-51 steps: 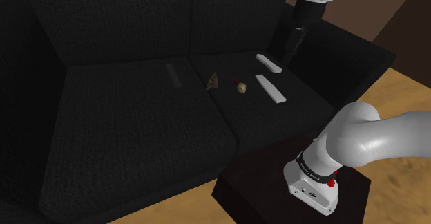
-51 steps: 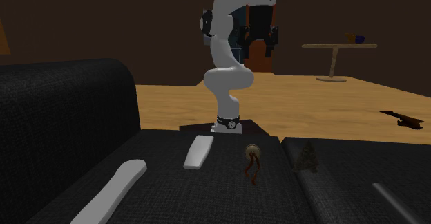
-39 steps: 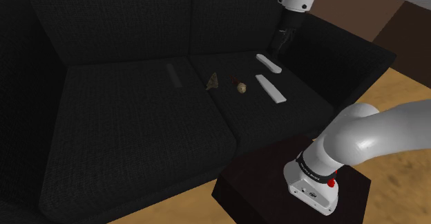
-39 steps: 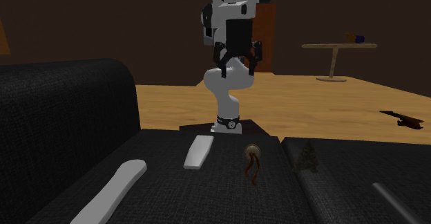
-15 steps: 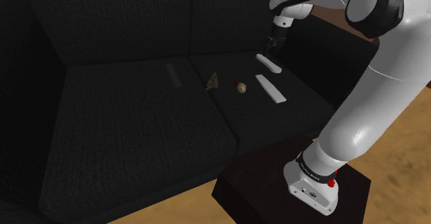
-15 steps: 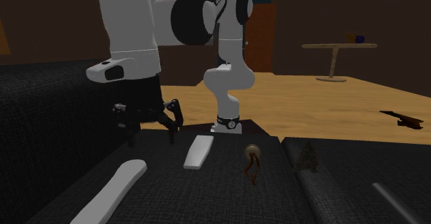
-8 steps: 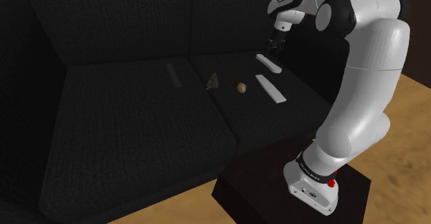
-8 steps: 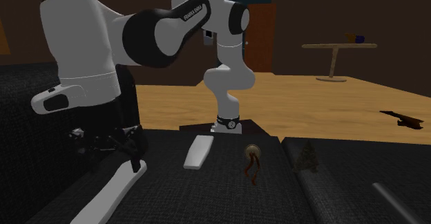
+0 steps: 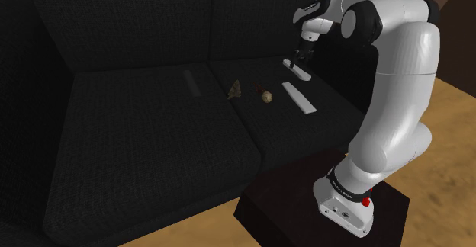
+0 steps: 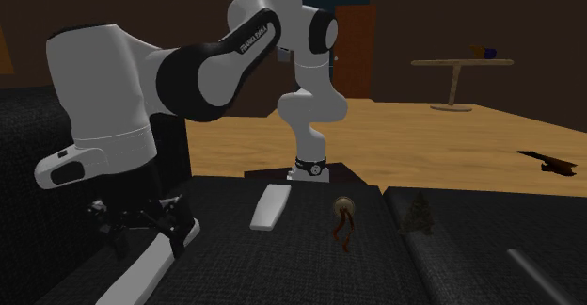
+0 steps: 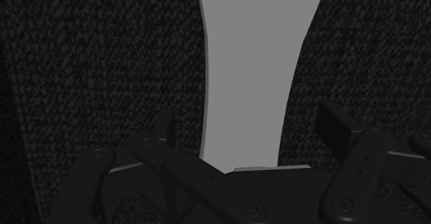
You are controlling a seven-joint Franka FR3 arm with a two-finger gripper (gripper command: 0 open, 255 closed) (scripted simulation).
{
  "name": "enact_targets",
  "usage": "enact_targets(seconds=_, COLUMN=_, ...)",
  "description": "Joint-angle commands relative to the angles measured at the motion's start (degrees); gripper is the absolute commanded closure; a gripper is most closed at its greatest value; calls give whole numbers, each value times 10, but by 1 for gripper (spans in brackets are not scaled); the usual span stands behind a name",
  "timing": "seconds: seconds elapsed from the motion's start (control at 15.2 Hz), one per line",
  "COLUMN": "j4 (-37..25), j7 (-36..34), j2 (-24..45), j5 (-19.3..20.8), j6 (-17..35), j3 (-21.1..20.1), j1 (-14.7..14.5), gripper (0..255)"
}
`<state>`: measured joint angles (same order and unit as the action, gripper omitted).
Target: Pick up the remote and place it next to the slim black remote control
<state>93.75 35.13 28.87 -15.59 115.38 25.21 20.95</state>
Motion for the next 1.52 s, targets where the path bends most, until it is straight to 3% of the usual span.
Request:
enact_targets(seconds=0.0, j4=8, j7=1, j2=3, j5=-2, j6=11, j3=-1, j1=-1, gripper=0)
enact_targets(seconds=0.46, j4=8, j7=1, j2=3, j5=-2, j6=11, j3=-1, j1=-1, gripper=0)
enact_targets(seconds=0.53, j4=8, j7=1, j2=3, j5=-2, j6=11, j3=-1, j1=-1, gripper=255)
enact_targets(seconds=1.12, j4=8, j7=1, j2=3, j5=-2, j6=11, j3=-1, j1=-1, gripper=255)
enact_targets(seconds=1.45, j4=-8, j7=-5, j2=-13, j5=7, j6=-19, j3=3, j1=-3, gripper=255)
